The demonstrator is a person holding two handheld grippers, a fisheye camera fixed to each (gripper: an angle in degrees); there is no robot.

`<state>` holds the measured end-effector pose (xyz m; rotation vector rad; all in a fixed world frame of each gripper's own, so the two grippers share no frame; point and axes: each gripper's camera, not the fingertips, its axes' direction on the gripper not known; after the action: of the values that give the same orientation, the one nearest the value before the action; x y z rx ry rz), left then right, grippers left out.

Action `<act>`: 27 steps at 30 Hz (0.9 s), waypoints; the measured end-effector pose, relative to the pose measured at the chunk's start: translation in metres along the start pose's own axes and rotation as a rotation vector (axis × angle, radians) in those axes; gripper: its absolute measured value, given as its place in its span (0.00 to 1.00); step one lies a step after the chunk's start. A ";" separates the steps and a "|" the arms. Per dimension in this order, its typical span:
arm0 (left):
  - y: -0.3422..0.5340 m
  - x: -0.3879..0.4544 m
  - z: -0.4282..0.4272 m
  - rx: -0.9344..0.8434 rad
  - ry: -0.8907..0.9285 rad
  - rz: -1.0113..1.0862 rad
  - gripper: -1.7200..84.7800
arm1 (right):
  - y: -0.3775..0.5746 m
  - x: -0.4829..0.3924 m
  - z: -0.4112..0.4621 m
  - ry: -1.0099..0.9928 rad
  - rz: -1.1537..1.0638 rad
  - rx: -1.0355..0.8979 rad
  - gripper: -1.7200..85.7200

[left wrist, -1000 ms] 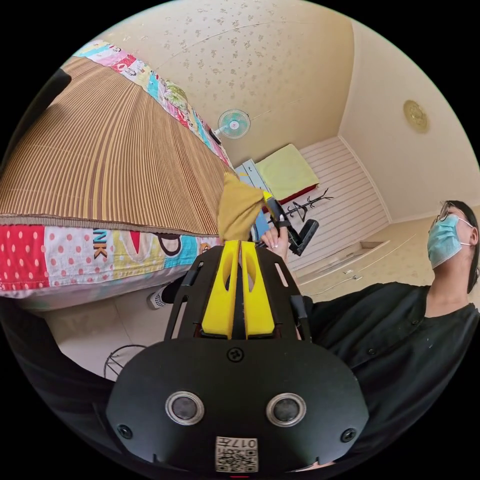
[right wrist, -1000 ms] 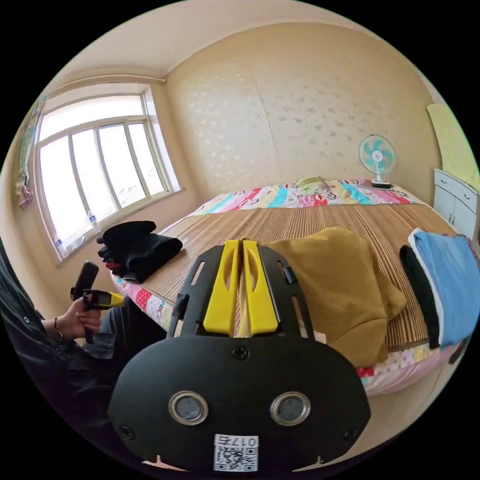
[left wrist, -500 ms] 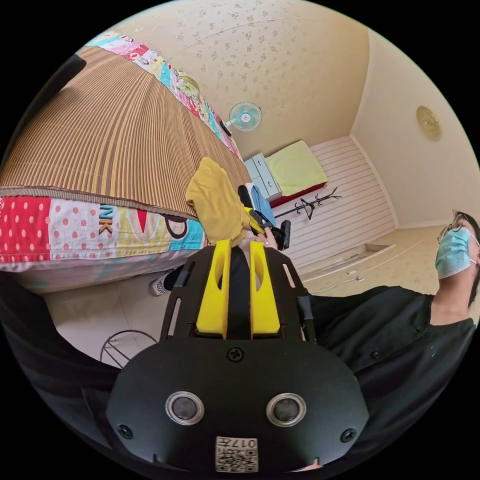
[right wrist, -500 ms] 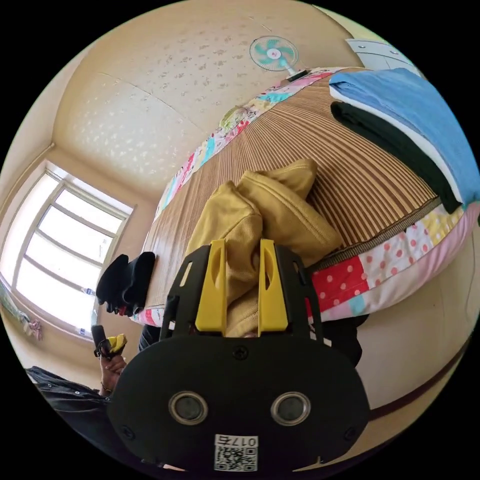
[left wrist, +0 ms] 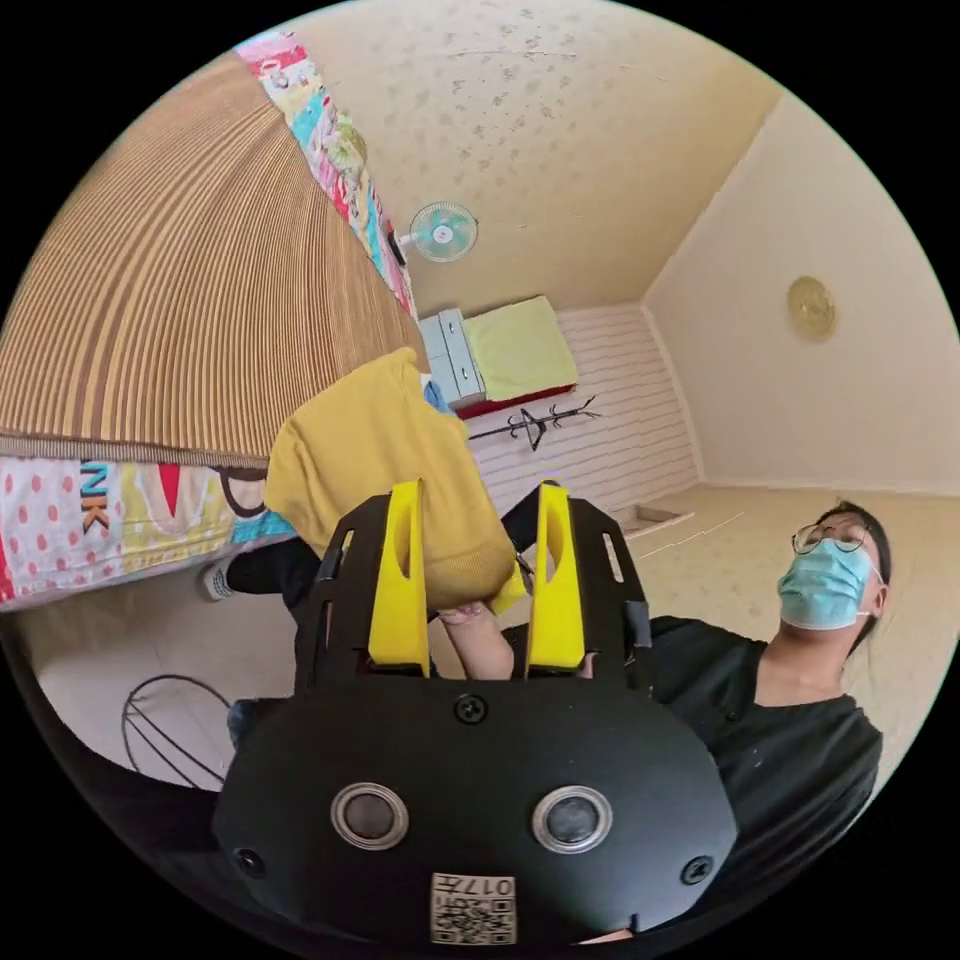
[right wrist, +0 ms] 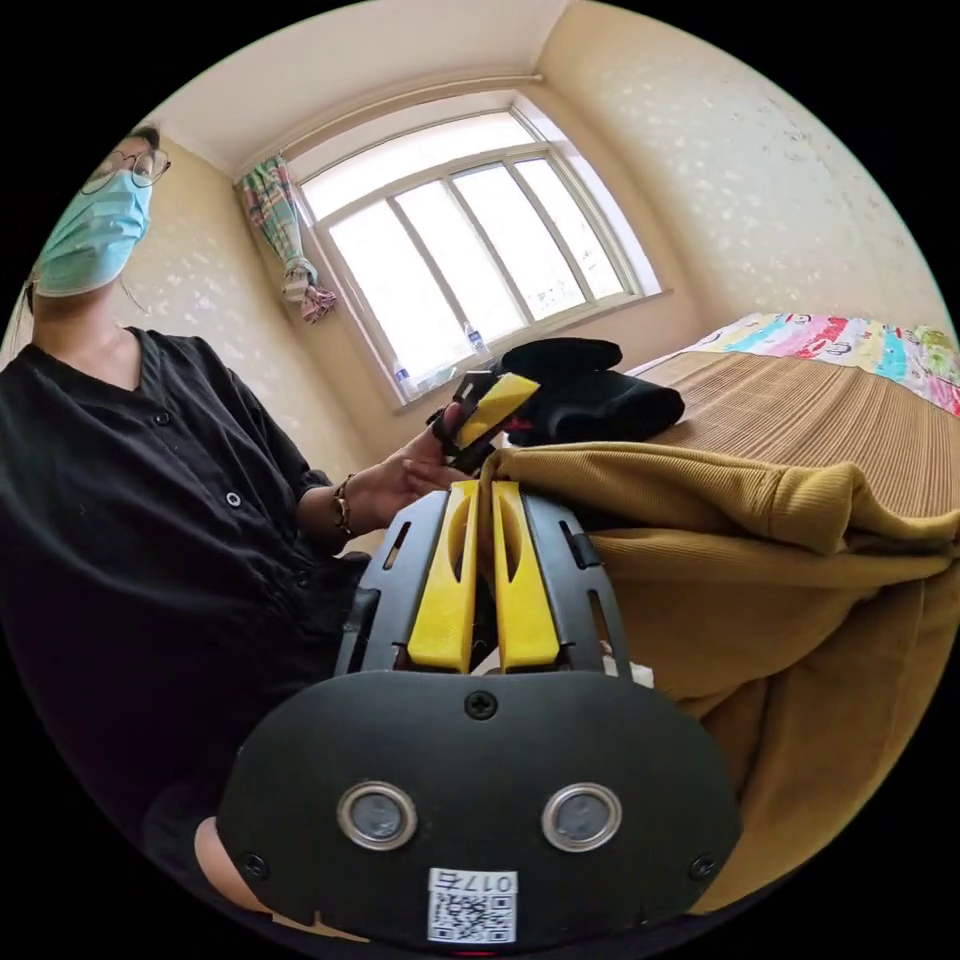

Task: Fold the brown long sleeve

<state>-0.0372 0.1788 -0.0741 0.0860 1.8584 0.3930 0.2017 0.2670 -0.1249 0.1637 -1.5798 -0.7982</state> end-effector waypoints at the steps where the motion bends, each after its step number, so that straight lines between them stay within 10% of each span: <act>1: 0.008 -0.003 0.002 -0.067 -0.007 -0.004 0.20 | 0.007 -0.004 0.003 -0.011 0.019 -0.016 0.05; 12: 0.093 0.017 -0.121 0.166 0.263 0.353 0.06 | 0.037 -0.034 -0.036 -0.174 -0.041 0.044 0.04; 20: 0.122 0.131 -0.243 0.121 0.945 1.085 0.03 | 0.013 -0.079 -0.108 -0.136 -0.225 0.205 0.03; 27: 0.138 0.146 -0.217 0.022 1.524 1.171 0.02 | 0.022 -0.041 -0.111 -0.011 -0.030 0.205 0.07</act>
<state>-0.3063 0.2967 -0.1064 1.2031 3.1237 1.5424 0.3190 0.2624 -0.1497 0.3324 -1.6716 -0.6603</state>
